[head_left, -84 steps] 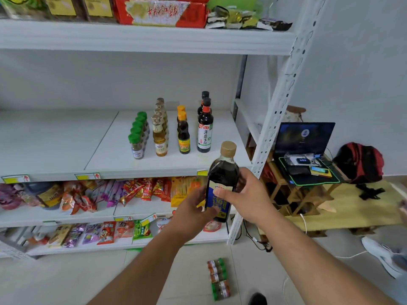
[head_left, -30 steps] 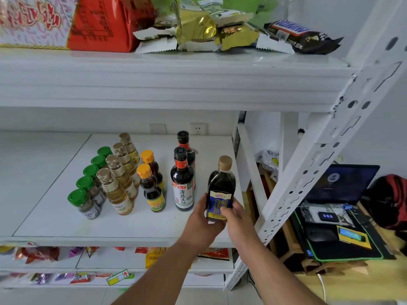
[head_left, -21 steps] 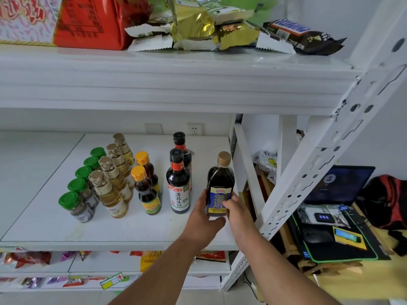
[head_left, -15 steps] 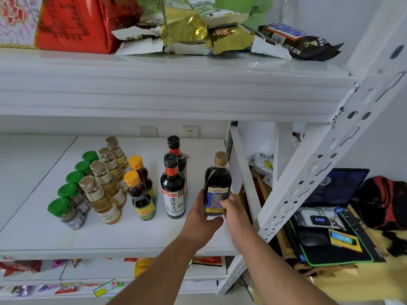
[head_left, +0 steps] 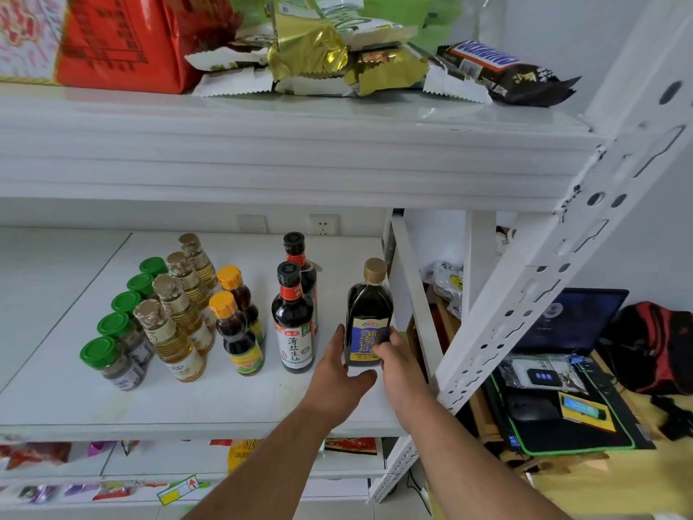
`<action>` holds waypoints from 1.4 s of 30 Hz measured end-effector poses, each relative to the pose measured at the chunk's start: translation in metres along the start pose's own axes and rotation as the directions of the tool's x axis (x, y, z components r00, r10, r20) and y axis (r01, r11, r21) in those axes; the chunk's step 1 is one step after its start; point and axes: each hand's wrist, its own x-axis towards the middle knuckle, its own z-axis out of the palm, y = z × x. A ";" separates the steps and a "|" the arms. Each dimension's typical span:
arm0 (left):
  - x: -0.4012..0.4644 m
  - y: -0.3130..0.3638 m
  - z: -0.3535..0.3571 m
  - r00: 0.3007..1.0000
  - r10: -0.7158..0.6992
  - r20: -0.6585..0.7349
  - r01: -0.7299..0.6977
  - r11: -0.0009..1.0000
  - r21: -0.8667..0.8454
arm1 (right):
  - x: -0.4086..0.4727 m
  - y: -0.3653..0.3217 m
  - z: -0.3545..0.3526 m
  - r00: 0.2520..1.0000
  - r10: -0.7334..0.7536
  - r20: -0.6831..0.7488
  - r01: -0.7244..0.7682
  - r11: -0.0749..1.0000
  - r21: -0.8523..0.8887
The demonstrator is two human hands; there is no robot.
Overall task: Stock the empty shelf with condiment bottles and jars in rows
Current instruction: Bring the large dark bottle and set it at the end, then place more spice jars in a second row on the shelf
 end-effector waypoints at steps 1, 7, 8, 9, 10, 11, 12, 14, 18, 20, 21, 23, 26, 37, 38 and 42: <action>-0.003 0.002 0.000 1.000 -0.018 -0.002 0.018 1.000 0.002 | -0.002 0.002 0.000 1.000 -0.005 0.006 0.005 1.000 0.008; -0.035 -0.001 0.004 0.998 -0.051 -0.023 0.050 0.999 -0.017 | -0.030 0.009 -0.002 0.998 0.012 0.058 -0.011 1.000 -0.020; -0.042 -0.002 0.005 0.998 -0.055 -0.032 0.054 0.998 -0.019 | -0.037 0.009 -0.003 0.997 0.018 0.079 -0.013 0.998 -0.056; -0.050 -0.002 0.007 0.998 -0.053 -0.041 0.052 0.998 -0.017 | -0.044 0.011 -0.005 0.995 0.007 0.095 -0.001 0.998 -0.066; -0.057 -0.001 0.008 0.998 -0.048 -0.049 0.047 0.999 -0.012 | -0.048 0.014 -0.007 0.995 0.010 0.101 0.000 0.996 -0.094; -0.064 -0.002 0.009 0.997 -0.049 -0.058 0.049 0.999 -0.004 | -0.054 0.015 -0.010 0.993 0.010 0.118 0.003 0.994 -0.111; -0.071 -0.001 0.010 0.996 -0.054 -0.070 0.054 0.999 -0.005 | -0.060 0.018 -0.012 0.991 0.028 0.131 -0.012 0.993 -0.121; -0.087 -0.001 0.010 0.993 -0.065 -0.099 0.064 0.998 -0.014 | -0.073 0.024 -0.018 0.989 0.045 0.144 -0.026 0.991 -0.134; -0.124 -0.012 0.012 0.977 -0.096 -0.191 0.090 0.995 -0.038 | -0.107 0.045 -0.026 0.983 0.039 0.178 -0.014 0.990 -0.138; -0.146 -0.025 0.011 0.964 -0.115 -0.240 0.110 0.993 -0.032 | -0.127 0.060 -0.028 0.975 0.082 0.207 -0.063 0.993 -0.097; -0.157 -0.033 0.010 0.960 -0.125 -0.252 0.122 0.992 -0.026 | -0.137 0.066 -0.027 0.974 0.090 0.210 -0.076 0.994 -0.074; -0.178 -0.048 0.006 0.950 -0.160 -0.267 0.160 0.987 -0.023 | -0.150 0.087 -0.030 0.971 0.112 0.210 -0.095 0.991 -0.091; -0.206 -0.071 -0.002 0.940 -0.214 -0.267 0.228 0.973 0.023 | -0.164 0.123 -0.031 0.966 0.177 0.186 -0.147 0.976 -0.161; -0.273 -0.149 -0.046 0.939 -0.343 -0.015 0.334 0.905 0.262 | -0.248 0.199 -0.009 0.931 0.364 0.004 -0.351 0.900 -0.257; -0.282 -0.159 -0.053 0.935 -0.355 -0.004 0.343 0.901 0.263 | -0.262 0.203 -0.002 0.926 0.378 -0.015 -0.369 0.893 -0.259; -0.310 -0.194 -0.075 0.919 -0.395 0.023 0.373 0.884 0.281 | -0.308 0.236 0.027 0.901 0.427 -0.081 -0.432 0.859 -0.274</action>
